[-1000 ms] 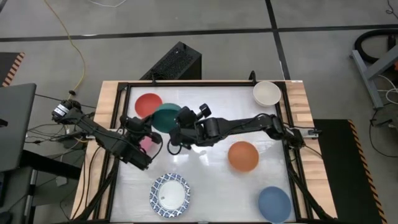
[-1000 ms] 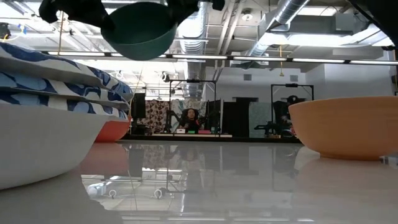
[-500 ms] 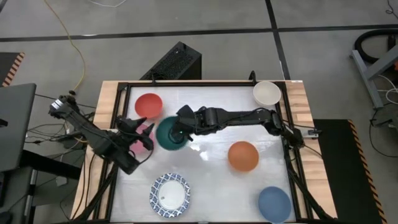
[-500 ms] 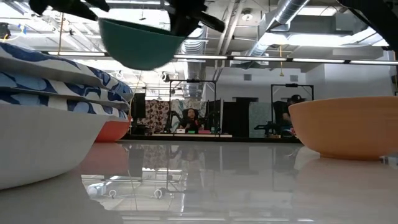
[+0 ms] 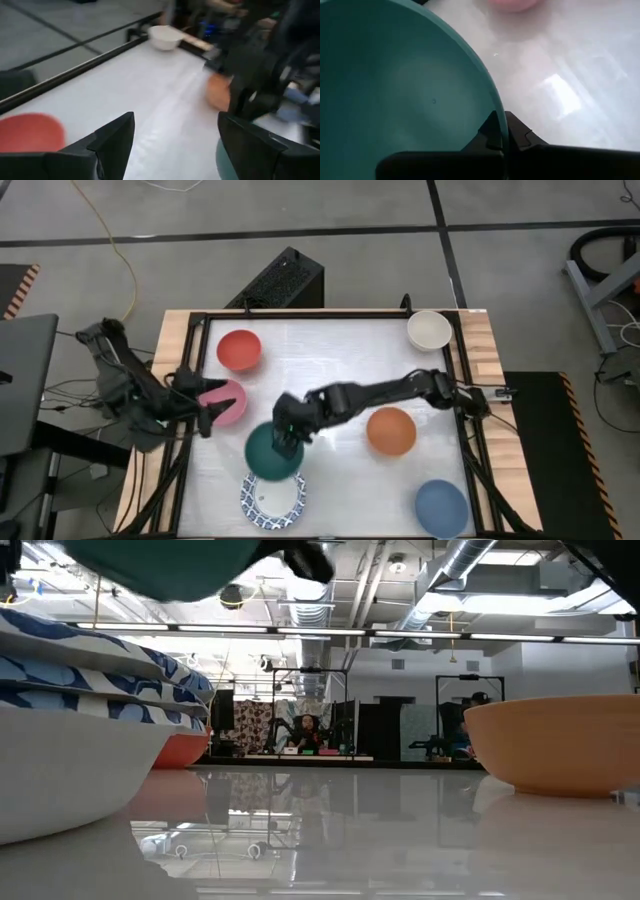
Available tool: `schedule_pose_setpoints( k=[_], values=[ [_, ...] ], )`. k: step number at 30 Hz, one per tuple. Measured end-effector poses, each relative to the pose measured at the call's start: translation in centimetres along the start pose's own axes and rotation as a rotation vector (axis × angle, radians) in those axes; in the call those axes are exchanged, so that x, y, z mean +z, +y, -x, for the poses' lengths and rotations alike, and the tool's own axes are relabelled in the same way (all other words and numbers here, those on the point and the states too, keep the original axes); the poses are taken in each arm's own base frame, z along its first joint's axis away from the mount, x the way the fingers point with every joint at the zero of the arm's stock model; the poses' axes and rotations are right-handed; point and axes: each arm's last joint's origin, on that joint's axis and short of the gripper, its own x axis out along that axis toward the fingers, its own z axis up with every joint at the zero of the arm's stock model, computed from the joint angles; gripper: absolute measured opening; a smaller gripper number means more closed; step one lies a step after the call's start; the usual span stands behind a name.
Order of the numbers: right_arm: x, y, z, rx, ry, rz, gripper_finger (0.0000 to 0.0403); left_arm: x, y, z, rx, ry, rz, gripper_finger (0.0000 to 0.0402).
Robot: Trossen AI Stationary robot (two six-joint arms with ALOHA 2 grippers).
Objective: Nest bowls inside each other
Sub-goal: Stack the green bowl on top of the striped bowl
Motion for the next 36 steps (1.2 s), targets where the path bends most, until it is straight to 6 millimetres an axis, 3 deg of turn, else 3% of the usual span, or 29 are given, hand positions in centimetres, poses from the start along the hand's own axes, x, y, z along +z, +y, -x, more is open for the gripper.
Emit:
schedule_pose_setpoints(
  k=[5,11,23,29,36],
  values=[
    [-1.2,1.9,-1.7,0.067,-0.008,0.010,0.0004,1.6,0.7,1.5,-0.168,0.011,-0.009,0.0275],
    [-2.1,2.6,-3.1,0.113,0.031,0.014,0.0004,3.5,2.5,2.8,-0.301,0.005,0.061,0.0275],
    [-3.2,3.3,-5.7,0.205,0.114,0.013,0.0004,5.2,6.4,4.2,-0.353,-0.050,0.175,0.0275],
    [-4.0,3.2,-7.4,0.196,0.170,0.009,0.0004,5.4,7.2,4.4,-0.337,-0.070,0.180,0.0275],
    [-4.3,3.1,-7.8,0.180,0.186,0.005,0.0004,5.2,7.3,4.3,-0.327,-0.062,0.156,0.0275]
  ],
)
